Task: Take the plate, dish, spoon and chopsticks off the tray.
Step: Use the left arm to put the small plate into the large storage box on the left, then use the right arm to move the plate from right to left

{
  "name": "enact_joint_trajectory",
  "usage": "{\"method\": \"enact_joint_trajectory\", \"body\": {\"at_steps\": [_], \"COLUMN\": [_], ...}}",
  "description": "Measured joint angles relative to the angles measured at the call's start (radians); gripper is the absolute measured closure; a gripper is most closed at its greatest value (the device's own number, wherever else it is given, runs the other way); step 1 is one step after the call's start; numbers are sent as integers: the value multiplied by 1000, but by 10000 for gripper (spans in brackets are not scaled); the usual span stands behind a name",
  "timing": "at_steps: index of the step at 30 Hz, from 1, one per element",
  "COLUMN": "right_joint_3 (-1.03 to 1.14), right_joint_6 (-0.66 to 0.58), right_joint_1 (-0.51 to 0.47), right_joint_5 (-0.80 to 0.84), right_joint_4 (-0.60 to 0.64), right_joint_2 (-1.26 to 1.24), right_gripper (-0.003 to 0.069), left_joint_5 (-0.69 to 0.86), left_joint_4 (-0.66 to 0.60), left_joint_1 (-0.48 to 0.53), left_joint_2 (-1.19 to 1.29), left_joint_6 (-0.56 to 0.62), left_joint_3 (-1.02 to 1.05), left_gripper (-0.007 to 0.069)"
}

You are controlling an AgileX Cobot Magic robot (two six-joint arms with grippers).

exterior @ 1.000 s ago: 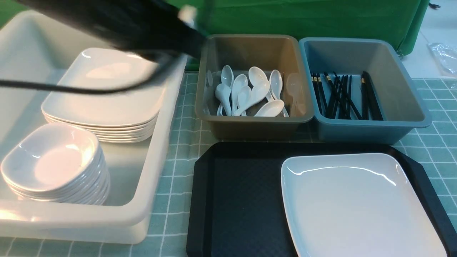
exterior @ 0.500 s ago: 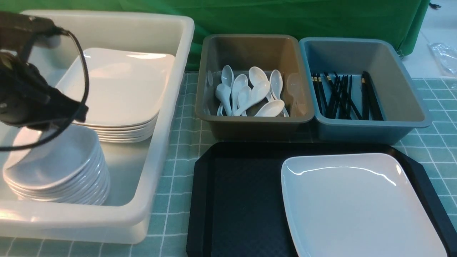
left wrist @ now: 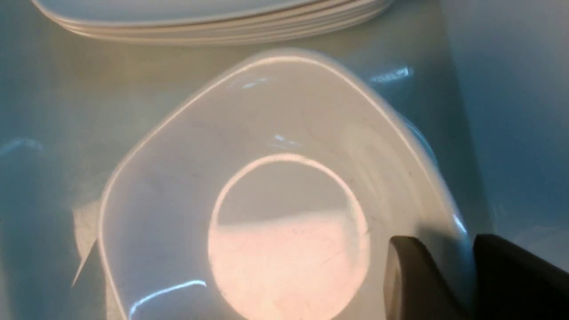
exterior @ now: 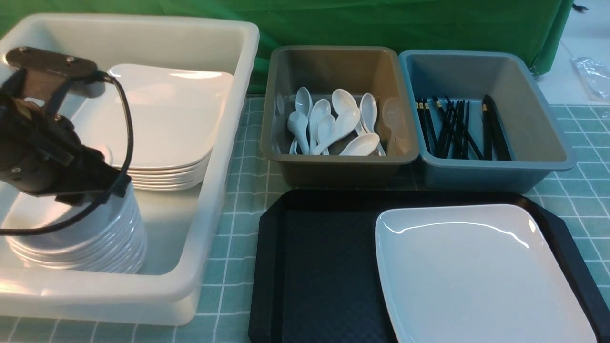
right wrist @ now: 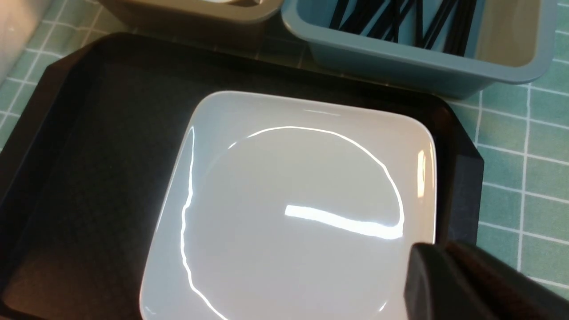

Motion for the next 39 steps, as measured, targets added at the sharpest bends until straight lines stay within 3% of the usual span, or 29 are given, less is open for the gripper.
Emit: {"method": "enact_joint_trajectory", "body": {"at_steps": [6, 10, 12, 15, 17, 19, 22, 25, 36, 39], "right_joint_3": [0, 0, 0, 0, 0, 0, 0, -1, -1, -1], "right_joint_6": [0, 17, -17, -99, -111, -76, 27, 119, 165, 165], "right_joint_1": [0, 0, 0, 41, 128, 243, 369, 429, 494, 555], "right_joint_5": [0, 14, 37, 60, 60, 39, -26, -91, -185, -229], "right_joint_4": [24, 45, 75, 141, 148, 107, 14, -51, -40, -25], "right_joint_2": [25, 62, 109, 203, 286, 378, 499, 619, 803, 811], "right_gripper": [589, 589, 589, 589, 585, 573, 557, 548, 544, 544], "left_joint_5": [3, 12, 29, 70, 86, 80, 74, 78, 78, 78], "left_joint_4": [5, -18, -95, -219, -295, -343, -383, -391, -399, -399], "left_joint_1": [-42, -73, -96, -118, -121, -124, -125, -125, -125, -125], "left_joint_2": [-65, -134, -185, -222, -226, -226, -226, -226, -226, -226], "left_joint_6": [0, 0, -1, -4, 7, 21, 44, 56, 57, 57], "left_joint_3": [0, 0, 0, 1, 12, 29, 48, 51, 52, 52], "left_gripper": [246, 214, 234, 389, 547, 596, 618, 622, 624, 624]}}
